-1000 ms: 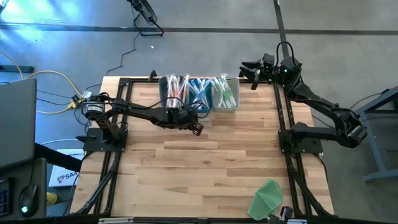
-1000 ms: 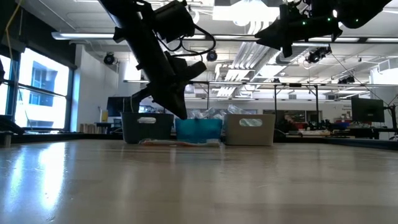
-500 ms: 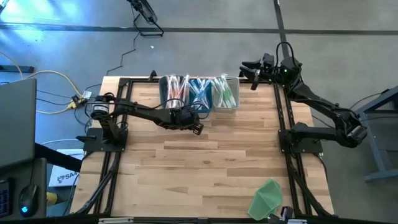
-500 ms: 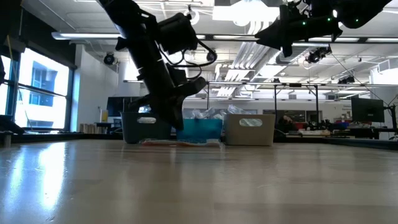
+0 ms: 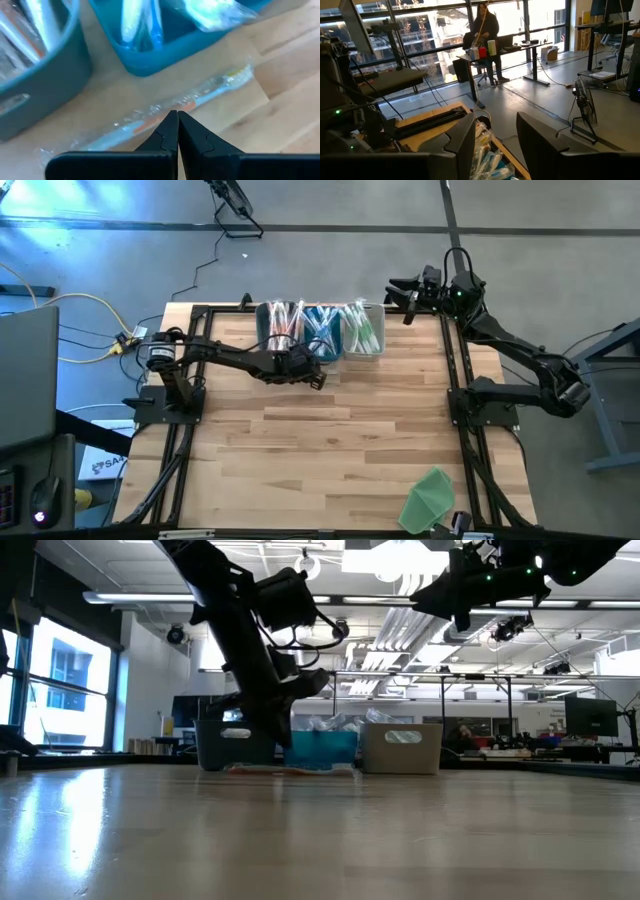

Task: Pick & Place Toothbrushes
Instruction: Put the orange toothbrush into the dark blue bin

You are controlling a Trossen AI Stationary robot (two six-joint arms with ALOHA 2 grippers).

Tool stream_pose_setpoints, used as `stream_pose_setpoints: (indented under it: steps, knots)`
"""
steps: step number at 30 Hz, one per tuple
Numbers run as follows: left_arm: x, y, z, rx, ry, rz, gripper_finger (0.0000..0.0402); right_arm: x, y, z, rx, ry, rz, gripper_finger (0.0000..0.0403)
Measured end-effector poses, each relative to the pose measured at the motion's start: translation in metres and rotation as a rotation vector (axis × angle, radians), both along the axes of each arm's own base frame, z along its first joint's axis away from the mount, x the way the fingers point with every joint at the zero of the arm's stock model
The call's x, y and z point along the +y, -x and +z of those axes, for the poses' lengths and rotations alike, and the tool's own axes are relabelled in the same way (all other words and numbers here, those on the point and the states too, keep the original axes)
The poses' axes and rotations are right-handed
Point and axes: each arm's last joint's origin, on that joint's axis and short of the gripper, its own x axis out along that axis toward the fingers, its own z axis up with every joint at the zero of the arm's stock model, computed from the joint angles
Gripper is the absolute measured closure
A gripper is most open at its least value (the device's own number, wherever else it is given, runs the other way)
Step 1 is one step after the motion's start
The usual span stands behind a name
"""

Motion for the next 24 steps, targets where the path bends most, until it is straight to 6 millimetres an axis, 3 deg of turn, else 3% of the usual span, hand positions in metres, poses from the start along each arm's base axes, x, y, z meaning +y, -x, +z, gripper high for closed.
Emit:
stream_pose_setpoints:
  steps: [16,24]
  knots:
    - [0.005,0.001,0.0,0.009,0.003,0.004,0.0401,-0.001,0.0,0.0,0.0,0.0,-0.018,0.0267]
    - [0.005,-0.005,-0.023,0.036,0.056,0.015,0.0401,-0.001,0.0,0.0,0.001,-0.001,-0.018,0.0267]
